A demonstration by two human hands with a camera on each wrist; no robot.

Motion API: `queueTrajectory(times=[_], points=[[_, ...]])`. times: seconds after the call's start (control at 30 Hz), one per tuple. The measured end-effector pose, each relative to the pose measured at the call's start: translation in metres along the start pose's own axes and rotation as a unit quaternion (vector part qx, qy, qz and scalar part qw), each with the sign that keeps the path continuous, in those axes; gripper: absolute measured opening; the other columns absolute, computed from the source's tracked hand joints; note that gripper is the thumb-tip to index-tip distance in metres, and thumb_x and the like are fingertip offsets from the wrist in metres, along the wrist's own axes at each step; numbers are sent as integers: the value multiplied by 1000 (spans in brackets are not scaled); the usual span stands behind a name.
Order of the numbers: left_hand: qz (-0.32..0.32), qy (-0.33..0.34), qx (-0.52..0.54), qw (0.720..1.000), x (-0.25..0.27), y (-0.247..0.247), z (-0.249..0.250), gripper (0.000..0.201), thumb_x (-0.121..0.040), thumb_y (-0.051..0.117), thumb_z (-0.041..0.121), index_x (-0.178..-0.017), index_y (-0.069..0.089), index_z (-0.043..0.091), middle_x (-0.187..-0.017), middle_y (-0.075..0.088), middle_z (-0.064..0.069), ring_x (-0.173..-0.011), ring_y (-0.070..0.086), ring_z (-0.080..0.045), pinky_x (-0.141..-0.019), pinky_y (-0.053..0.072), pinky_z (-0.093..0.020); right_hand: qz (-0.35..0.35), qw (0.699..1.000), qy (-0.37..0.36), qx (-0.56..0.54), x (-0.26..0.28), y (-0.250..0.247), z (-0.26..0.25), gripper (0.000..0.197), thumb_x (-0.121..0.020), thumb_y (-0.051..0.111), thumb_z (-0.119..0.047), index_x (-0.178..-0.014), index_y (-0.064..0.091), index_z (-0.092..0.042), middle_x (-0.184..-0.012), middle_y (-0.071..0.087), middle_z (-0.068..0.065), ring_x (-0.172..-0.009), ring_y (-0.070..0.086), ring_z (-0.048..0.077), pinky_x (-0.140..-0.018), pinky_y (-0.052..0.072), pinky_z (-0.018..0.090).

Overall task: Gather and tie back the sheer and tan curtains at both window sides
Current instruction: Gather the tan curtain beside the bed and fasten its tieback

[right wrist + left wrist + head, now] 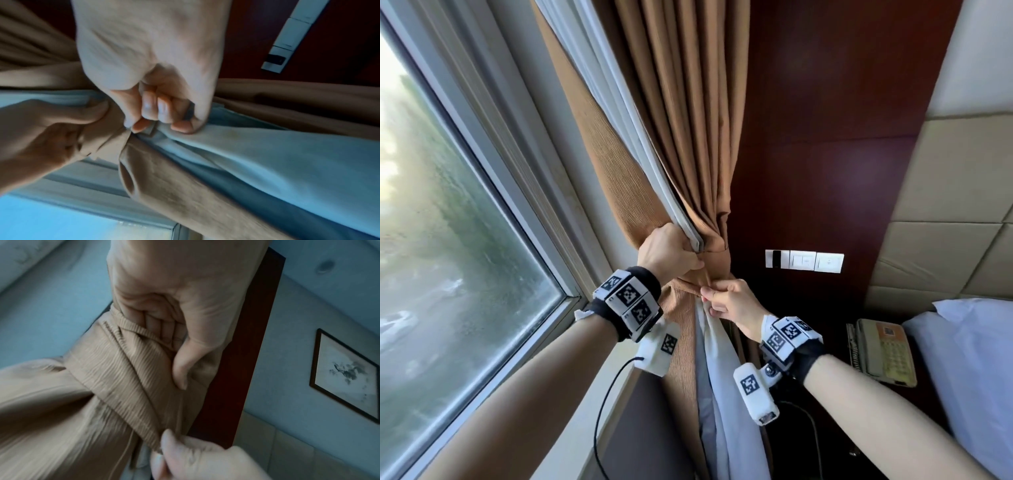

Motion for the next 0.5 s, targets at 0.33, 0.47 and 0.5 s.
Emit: queueTrajectory(times=[0.33, 0.47, 0.5], points=[[-6, -26, -31, 999, -8, 9, 9, 29, -63, 82, 30, -76, 61, 16, -79, 64, 0, -76, 62, -22, -66, 53, -33, 106, 994, 0, -20, -22, -2, 13, 30, -86, 72, -25, -64, 65, -7, -48, 51, 3, -41, 43, 12, -47, 38, 24], [-2, -20, -38, 999, -9, 9, 8, 26, -62, 82, 33, -70, 63, 19, -76, 65, 1, -75, 63, -22, -69, 56, -36, 100, 984, 49, -140, -21, 1, 28, 29, -79, 79, -29, -70, 63, -6, -60, 55, 7, -46, 43, 10, -42, 33, 17], [-3, -16, -39, 999, -9, 10, 8, 26, -62, 83, 34, -71, 63, 19, -76, 65, 1, -75, 63, -22, -70, 56, -36, 100, 977, 50, -182, -22, 1, 28, 25, -81, 77, -22, -71, 60, -7, -60, 52, 5, -47, 40, 8, -42, 30, 15]])
Point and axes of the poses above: each hand's wrist, its own x-axis away from the middle knuckle, its own y-axis out of the palm, z = x × y, the point moved 4 cm from there along -x, towards the middle knuckle
